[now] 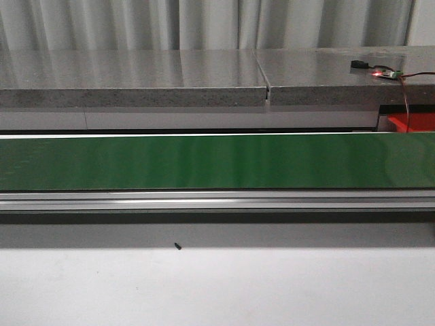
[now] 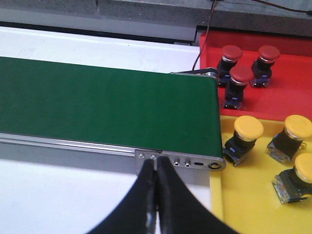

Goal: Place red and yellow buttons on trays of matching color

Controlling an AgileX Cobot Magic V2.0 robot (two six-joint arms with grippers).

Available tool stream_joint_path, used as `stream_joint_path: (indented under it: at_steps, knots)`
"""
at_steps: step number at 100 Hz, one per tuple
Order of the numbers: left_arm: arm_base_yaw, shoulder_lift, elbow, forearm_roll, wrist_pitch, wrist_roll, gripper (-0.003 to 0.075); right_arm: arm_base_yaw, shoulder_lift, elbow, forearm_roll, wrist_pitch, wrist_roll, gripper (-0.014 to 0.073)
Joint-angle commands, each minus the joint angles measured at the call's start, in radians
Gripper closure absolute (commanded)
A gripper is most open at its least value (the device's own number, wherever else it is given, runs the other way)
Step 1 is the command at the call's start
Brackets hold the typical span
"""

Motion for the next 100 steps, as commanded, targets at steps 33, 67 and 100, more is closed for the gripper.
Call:
stream_joint_path:
  at_steps: [33, 67, 100]
  knots:
    - [0.284, 0.175, -0.144, -0.089, -0.027, -0.037, 0.0174, -0.004, 0.006, -0.022, -0.002, -0.065, -0.009, 0.071]
    - [0.499, 0.342, -0.2, -0.129, 0.088, -0.033, 0.0174, -0.004, 0.006, -0.022, -0.002, -0.065, -0.009, 0.071]
    - [0.564, 0.498, -0.338, -0.127, 0.224, -0.033, 0.0174, -0.004, 0.006, -0.022, -0.002, -0.065, -0.009, 0.071]
